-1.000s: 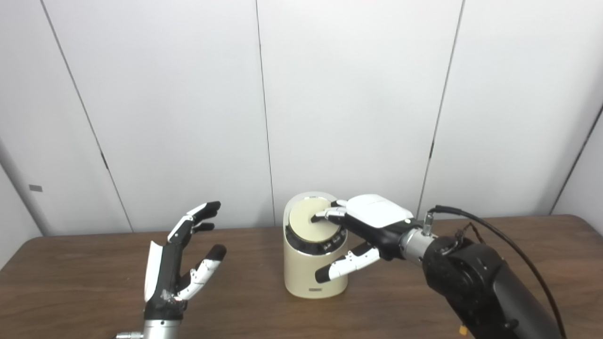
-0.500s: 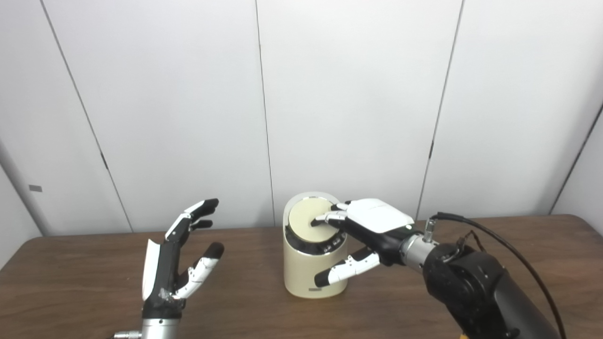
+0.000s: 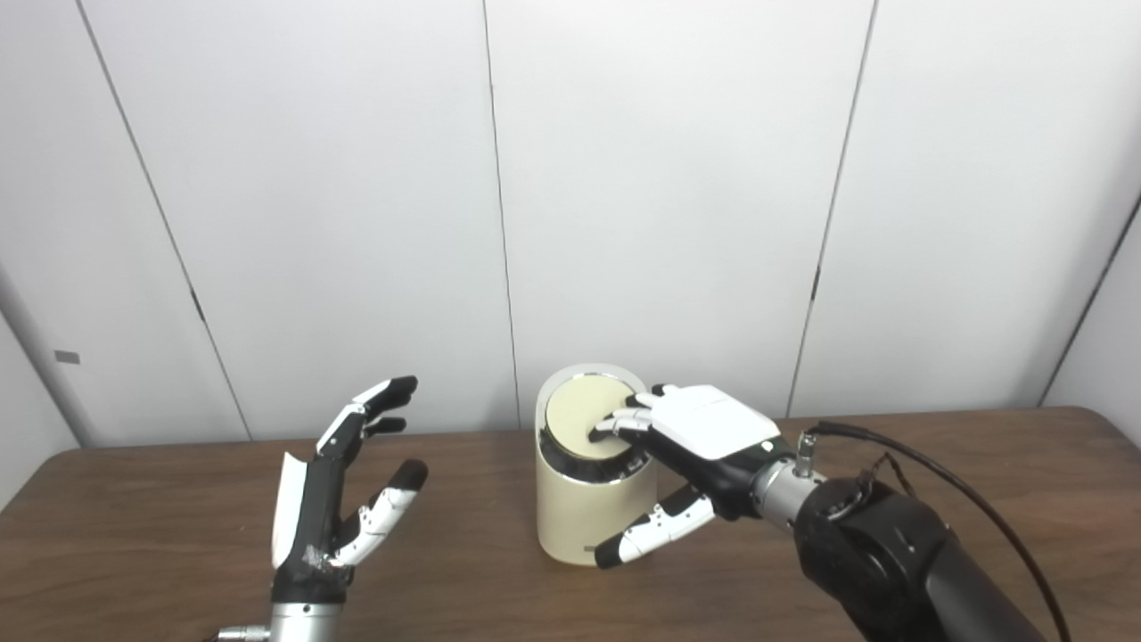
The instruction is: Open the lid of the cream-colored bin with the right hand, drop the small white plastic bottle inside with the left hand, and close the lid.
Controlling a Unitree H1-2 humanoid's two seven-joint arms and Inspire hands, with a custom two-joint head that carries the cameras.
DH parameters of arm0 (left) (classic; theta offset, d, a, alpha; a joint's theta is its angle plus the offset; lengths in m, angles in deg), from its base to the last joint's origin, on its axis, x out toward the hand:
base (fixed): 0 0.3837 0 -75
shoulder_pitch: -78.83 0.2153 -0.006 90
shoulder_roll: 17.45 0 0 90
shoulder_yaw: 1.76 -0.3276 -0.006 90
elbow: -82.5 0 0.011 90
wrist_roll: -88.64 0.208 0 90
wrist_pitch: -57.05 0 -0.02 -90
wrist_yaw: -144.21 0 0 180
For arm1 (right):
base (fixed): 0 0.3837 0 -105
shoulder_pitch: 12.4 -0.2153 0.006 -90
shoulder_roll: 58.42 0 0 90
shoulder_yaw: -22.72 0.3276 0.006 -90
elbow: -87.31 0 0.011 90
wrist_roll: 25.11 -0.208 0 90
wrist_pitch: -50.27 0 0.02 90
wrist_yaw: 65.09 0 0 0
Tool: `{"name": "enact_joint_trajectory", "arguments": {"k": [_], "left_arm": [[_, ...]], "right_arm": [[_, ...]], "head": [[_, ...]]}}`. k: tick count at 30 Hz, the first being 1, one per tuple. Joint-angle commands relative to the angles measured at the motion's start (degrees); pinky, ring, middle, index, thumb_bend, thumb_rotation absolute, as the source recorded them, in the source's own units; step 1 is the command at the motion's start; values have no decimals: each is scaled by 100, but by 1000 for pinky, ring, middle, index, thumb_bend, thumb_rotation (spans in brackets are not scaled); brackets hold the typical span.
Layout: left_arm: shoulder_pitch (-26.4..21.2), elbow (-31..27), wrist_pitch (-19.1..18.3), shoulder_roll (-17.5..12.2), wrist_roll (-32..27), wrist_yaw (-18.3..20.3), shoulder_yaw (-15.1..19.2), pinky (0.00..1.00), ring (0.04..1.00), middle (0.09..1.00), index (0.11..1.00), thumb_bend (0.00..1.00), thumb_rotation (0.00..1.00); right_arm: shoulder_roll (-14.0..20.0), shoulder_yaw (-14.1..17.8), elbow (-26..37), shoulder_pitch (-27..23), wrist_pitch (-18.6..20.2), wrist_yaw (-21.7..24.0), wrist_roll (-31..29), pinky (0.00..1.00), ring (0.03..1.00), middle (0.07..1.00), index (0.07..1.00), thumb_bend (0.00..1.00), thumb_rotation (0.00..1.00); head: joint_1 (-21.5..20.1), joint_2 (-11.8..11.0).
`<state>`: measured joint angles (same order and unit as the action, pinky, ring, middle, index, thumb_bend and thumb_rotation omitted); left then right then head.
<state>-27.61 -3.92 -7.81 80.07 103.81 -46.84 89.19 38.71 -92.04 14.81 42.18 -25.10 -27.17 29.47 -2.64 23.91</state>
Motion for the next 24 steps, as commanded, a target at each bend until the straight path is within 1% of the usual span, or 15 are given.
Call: {"name": "enact_joint_trajectory", "arguments": {"k": [1,4,7,10,14,15,16,18,19,24], "left_arm": [[-158,-205,48,17,21,-21,47,694,788,800,785,760,797],[-163,-200,60,26,24,-17,52,693,787,798,783,754,796],[-164,-208,54,32,7,-2,53,695,788,799,783,745,793],[-162,-220,49,37,-10,15,58,691,787,800,783,746,795],[-155,-224,45,34,24,15,65,697,789,800,785,739,802],[-158,-215,54,33,30,11,67,697,789,800,785,737,802],[-158,-216,55,35,24,13,68,697,789,800,784,736,802],[-156,-227,57,38,11,20,67,696,789,801,785,732,798],[-154,-231,57,40,7,21,68,695,790,802,786,738,798],[-160,-232,77,42,-20,28,75,699,789,801,786,743,791]], "right_arm": [[55,-140,-154,77,-203,87,112,975,946,871,839,999,854],[101,-315,-289,91,-372,-22,650,976,947,878,844,999,875],[127,-433,-454,142,-555,-240,1109,984,951,886,852,991,865],[122,-457,-622,207,-694,-457,1359,996,961,895,855,990,883],[107,-481,-758,237,-807,-571,1643,1000,967,895,854,991,894],[103,-484,-778,239,-833,-579,1718,997,963,891,850,992,893],[117,-540,-805,223,-867,-558,1919,995,961,889,848,992,892],[133,-624,-849,205,-921,-494,2244,980,935,845,811,992,916],[130,-645,-858,203,-933,-446,2352,990,929,828,797,992,922],[70,-594,-797,233,-993,-275,2492,979,887,765,735,1000,917]], "head": [[-2,8],[1,5],[6,3],[9,7],[6,8],[6,5],[6,2],[10,2],[10,2],[3,16]]}}
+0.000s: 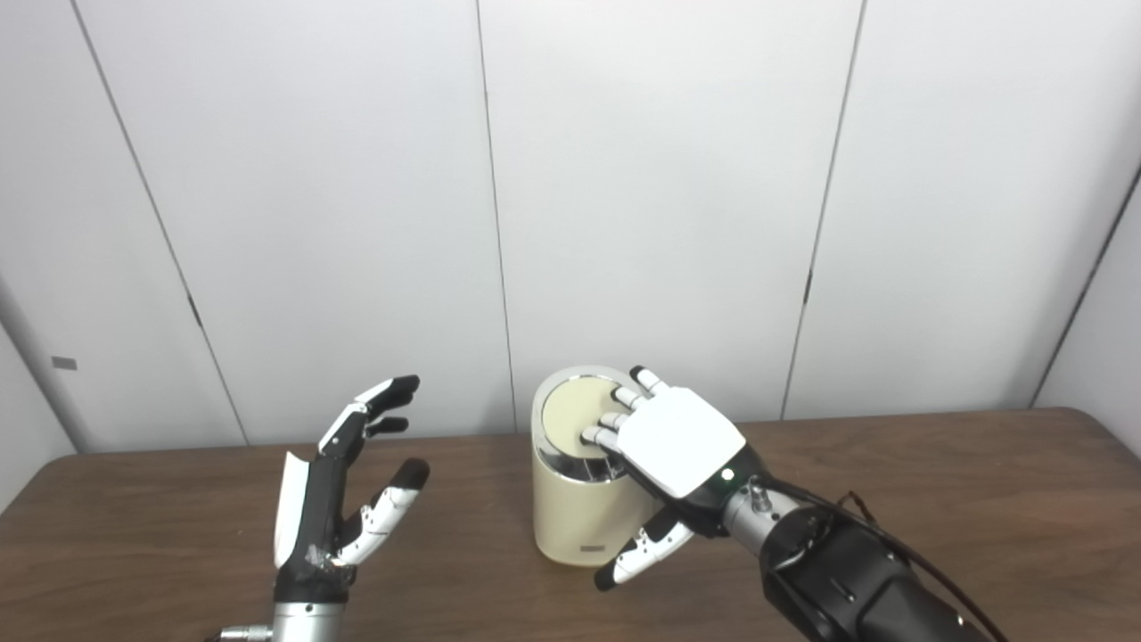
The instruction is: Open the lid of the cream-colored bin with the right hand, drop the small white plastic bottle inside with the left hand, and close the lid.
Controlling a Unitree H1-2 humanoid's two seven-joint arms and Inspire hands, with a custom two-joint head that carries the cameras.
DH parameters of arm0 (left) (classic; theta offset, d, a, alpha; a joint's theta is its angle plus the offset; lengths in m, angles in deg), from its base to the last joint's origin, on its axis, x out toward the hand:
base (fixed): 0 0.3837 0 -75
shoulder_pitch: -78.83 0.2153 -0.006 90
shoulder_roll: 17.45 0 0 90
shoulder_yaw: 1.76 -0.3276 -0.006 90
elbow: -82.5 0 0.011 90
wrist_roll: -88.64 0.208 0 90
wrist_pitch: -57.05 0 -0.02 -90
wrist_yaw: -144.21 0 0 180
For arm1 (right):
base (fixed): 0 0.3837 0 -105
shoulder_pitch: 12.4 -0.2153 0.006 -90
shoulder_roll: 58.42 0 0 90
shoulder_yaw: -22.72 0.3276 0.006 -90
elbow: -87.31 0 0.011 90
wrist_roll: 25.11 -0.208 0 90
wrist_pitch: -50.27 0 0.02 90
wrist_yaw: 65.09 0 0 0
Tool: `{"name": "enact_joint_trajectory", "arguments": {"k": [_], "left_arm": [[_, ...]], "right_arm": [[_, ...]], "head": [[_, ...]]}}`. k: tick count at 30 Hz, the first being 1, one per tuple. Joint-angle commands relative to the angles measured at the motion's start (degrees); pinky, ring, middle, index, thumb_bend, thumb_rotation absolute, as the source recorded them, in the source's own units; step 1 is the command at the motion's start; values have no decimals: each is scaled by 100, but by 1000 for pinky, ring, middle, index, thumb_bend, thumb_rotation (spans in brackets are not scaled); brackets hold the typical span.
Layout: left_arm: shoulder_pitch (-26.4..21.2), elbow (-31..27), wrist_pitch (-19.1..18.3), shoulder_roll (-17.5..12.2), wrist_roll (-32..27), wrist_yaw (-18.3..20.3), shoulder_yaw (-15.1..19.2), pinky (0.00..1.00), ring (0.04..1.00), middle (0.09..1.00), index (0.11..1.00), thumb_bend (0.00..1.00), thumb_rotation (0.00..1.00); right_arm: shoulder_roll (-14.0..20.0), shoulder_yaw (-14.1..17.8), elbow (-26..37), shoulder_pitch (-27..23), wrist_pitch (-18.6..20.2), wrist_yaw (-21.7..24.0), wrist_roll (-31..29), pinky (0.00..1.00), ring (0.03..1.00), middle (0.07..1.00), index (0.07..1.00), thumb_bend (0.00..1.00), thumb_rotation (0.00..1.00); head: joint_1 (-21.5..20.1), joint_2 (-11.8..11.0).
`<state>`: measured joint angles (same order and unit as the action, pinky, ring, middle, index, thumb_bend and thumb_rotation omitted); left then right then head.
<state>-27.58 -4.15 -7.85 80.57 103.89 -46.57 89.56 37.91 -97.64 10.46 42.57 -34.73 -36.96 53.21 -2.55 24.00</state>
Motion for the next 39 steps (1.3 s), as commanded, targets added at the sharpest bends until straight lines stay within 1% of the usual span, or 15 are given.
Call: {"name": "enact_joint_trajectory", "arguments": {"k": [1,5,8,9,10,12,13,14,17,19,25,32,35,37,39], "left_arm": [[-158,-218,67,-7,-20,3,40,700,790,801,787,741,791],[-154,-190,75,-19,-39,21,47,701,793,804,789,744,793],[-146,-191,64,-14,-21,26,53,702,792,803,788,751,794],[-146,-188,68,-11,-12,21,56,703,793,803,787,752,797],[-149,-177,82,-7,-15,12,60,705,791,802,785,753,796],[-155,-159,103,-3,-13,-8,64,706,789,799,783,756,794],[-158,-153,105,-2,2,-20,68,704,787,797,781,762,797],[-158,-149,106,-2,14,-26,70,703,786,797,781,763,798],[-166,-125,135,-12,-14,-17,70,701,786,798,781,756,799],[-165,-117,140,-28,-4,-11,70,700,786,798,782,748,799],[-163,-118,131,-34,-27,-2,65,700,785,796,780,755,796],[-168,-98,148,-33,-8,-26,55,687,779,794,778,742,789],[-166,-90,144,-34,-14,-17,52,692,782,797,782,742,790],[-161,-105,138,-30,-38,-3,53,698,785,799,784,742,789],[-151,-135,131,-27,-55,11,54,705,788,802,786,755,786]], "right_arm": [[126,0,-327,200,-28,751,84,978,884,762,730,1000,914],[28,151,-215,220,-32,834,-52,990,897,793,772,993,911],[-61,307,-144,280,26,716,-227,981,900,816,794,991,898],[-147,452,-115,359,84,479,-407,974,898,829,802,988,871],[-310,713,-95,504,142,32,-762,942,892,846,818,989,804],[-577,1127,-83,724,165,-607,-1329,930,924,902,881,977,757],[-710,1323,-91,820,126,-899,-1612,978,974,959,951,955,757],[-785,1433,-100,873,93,-1065,-1774,986,984,974,969,949,763],[-1076,1877,-222,1092,-241,-1986,-2520,999,998,997,996,909,772],[-1173,2072,-353,1189,-461,-2432,-2837,1000,1000,1000,1000,882,793],[-1159,2218,-574,1339,-661,-2959,-3291,1000,1000,1000,1000,883,817],[-1102,2165,-606,1463,-651,-3153,-3318,1000,1000,1000,1000,899,837],[-1116,2175,-647,1525,-754,-3321,-3413,1000,1000,1000,1000,901,832],[-1128,2210,-738,1574,-961,-3550,-3567,1000,1000,1000,1000,899,831],[-1145,2298,-920,1635,-1330,-3827,-3898,1000,1000,1000,1000,898,833]], "head": [[-9,1],[-20,-11],[-18,-25],[-18,-25],[-18,-25],[1,-34],[0,-31],[0,-31],[-10,-40],[-13,-40],[-26,-38],[-12,-37],[-2,-42],[2,-42],[29,-50]]}}
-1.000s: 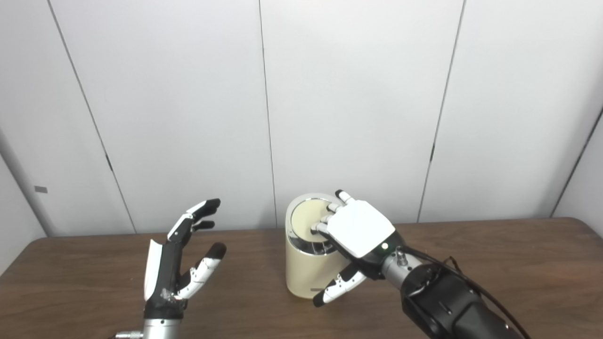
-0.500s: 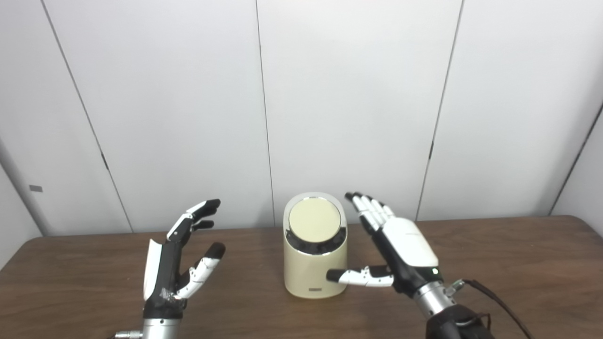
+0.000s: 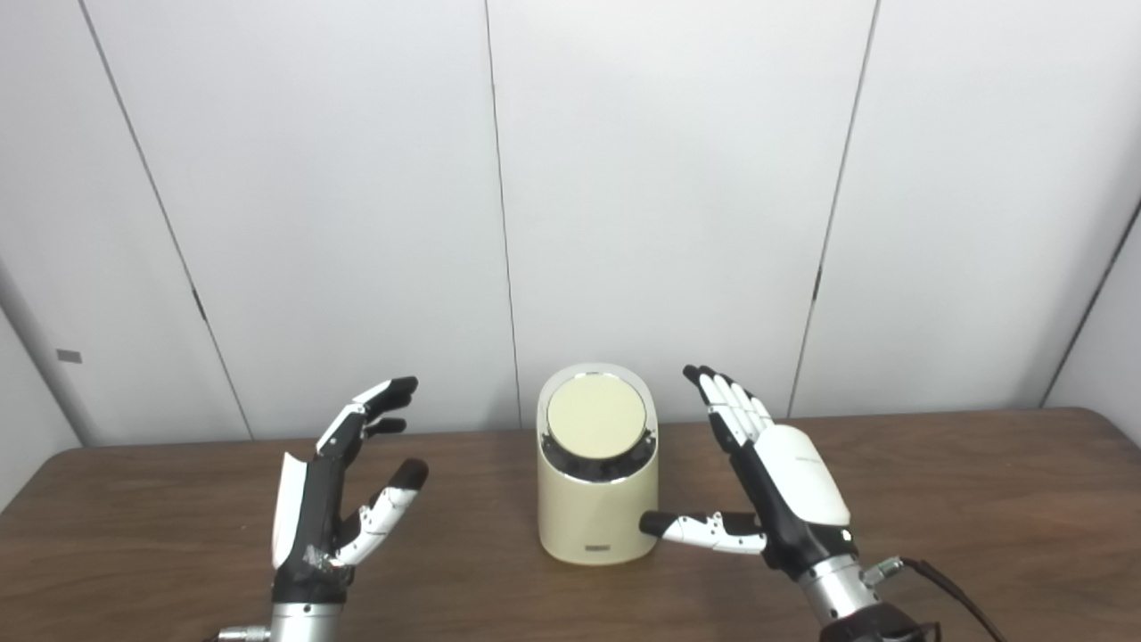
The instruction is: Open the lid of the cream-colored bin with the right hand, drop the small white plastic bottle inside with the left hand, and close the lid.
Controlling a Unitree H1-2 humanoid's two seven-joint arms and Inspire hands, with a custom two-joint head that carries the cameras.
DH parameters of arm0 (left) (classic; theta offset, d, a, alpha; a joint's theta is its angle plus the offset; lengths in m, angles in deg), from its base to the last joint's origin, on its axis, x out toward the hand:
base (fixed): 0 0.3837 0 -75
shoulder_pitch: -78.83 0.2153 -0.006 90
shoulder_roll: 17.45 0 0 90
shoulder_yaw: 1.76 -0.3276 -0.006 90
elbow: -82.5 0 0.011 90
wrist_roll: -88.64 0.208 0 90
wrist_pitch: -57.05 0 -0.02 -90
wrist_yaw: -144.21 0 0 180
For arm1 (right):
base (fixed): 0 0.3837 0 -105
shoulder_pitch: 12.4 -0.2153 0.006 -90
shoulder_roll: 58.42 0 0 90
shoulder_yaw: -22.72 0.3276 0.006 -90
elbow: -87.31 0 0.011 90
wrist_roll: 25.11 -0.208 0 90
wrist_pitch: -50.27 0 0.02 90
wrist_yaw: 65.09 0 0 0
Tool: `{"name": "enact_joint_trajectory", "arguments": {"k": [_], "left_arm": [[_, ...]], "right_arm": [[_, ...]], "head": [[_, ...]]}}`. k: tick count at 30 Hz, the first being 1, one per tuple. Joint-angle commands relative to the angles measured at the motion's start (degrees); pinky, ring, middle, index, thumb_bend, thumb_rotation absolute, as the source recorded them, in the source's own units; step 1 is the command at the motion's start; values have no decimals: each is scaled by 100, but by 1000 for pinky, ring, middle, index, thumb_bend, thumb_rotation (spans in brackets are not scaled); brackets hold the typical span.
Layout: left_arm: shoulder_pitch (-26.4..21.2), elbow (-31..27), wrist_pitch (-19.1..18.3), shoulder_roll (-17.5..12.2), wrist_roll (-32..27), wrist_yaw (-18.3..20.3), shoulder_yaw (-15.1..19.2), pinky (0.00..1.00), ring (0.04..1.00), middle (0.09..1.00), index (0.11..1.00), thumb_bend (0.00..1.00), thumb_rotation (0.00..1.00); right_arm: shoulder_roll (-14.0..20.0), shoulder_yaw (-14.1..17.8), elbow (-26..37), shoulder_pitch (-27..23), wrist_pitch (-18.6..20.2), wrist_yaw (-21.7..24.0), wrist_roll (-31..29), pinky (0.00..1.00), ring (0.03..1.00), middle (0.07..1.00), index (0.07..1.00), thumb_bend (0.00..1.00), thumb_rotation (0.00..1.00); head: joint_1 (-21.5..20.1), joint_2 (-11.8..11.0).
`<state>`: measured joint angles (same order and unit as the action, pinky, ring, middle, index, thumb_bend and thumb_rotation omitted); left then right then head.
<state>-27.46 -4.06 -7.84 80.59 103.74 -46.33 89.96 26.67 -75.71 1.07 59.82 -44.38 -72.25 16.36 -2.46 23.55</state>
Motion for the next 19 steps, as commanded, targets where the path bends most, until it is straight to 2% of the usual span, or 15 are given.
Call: {"name": "enact_joint_trajectory", "arguments": {"k": [1,3,7,10,14,18,19], "left_arm": [[-156,-156,131,-30,-52,-10,15,708,789,803,787,761,785],[-143,-190,128,-23,-74,-8,21,705,786,802,787,765,780],[-91,-290,99,-27,-95,19,40,710,792,804,793,743,772],[-25,-403,34,-27,-138,75,47,712,792,803,796,723,772],[65,-564,-69,3,-204,132,49,699,788,801,793,731,751],[171,-743,-214,55,-273,185,45,703,789,805,801,734,749],[196,-779,-247,75,-294,191,52,702,791,811,814,739,751]], "right_arm": [[-48,174,-76,-43,-512,-417,-408,996,1000,1000,1000,903,834],[-181,348,-115,88,-608,-533,-845,923,988,1000,1000,939,819],[-367,617,75,369,-657,-608,-1401,869,943,968,968,911,831],[-260,746,101,513,-997,-505,-1931,852,935,959,963,871,827],[-186,941,122,632,-1334,-295,-2848,812,902,939,937,920,776],[-117,1050,231,698,-1432,-193,-3069,772,870,912,911,925,785],[-109,1072,275,716,-1398,-193,-3037,745,852,897,898,895,811]], "head": [[50,-6],[105,7],[128,37],[168,56],[238,95],[316,84],[317,84]]}}
